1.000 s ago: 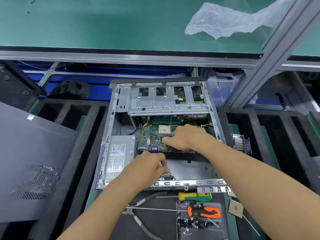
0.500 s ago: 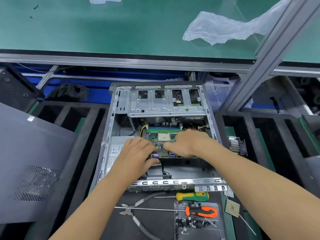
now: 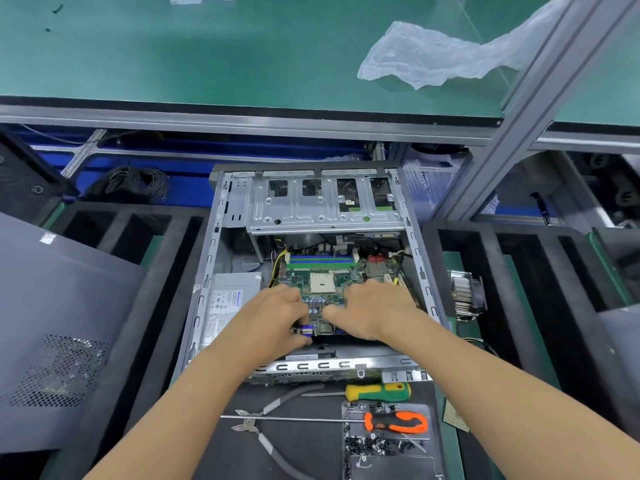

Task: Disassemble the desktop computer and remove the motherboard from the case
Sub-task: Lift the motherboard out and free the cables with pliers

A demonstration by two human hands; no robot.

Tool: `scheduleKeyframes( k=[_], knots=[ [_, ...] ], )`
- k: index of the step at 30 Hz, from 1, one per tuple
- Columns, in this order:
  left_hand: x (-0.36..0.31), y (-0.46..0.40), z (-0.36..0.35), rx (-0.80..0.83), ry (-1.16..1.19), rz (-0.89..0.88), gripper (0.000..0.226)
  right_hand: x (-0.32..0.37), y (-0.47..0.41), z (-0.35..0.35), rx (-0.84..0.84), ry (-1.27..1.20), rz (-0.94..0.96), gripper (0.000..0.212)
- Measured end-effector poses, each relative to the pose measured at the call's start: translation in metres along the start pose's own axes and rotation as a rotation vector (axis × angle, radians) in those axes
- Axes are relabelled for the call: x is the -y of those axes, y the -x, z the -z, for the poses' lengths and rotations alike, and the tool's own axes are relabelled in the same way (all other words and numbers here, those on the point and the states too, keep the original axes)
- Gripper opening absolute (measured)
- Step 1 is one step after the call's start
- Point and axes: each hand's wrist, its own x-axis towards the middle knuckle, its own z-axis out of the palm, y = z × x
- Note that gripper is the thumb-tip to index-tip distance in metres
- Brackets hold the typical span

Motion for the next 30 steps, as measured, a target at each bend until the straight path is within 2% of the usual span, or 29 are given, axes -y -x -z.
scheduleKeyframes(
  k=[3, 7, 9, 16, 19, 23, 30],
  knots=[
    [0.001, -0.003, 0.003, 0.085, -0.051, 0.008, 0.031, 0.003, 0.002, -0.005, -0.035, 0.018, 0.021, 0.061],
    [-0.001, 0.001, 0.005, -0.028, 0.044, 0.009, 0.016, 0.004, 0.004, -0.001, -0.139, 0.011, 0.029, 0.059],
    [0.0, 0.002, 0.007, -0.069, 0.098, 0.032, 0.017, 0.006, 0.005, 0.003, -0.162, 0.005, 0.028, 0.059],
    [0.004, 0.004, 0.014, -0.041, 0.298, 0.044, 0.037, 0.012, 0.011, 0.011, -0.108, -0.02, -0.003, 0.06],
    [0.006, 0.003, 0.025, -0.028, 0.371, 0.084, 0.032, 0.01, 0.012, 0.019, -0.091, -0.042, -0.014, 0.062],
    [0.004, 0.004, 0.035, 0.031, 0.366, 0.074, 0.024, 0.011, 0.017, 0.02, -0.082, -0.048, -0.019, 0.061],
    [0.005, 0.007, 0.036, 0.063, 0.368, 0.058, 0.039, 0.012, 0.033, 0.01, -0.141, -0.172, -0.046, 0.064]
  ],
)
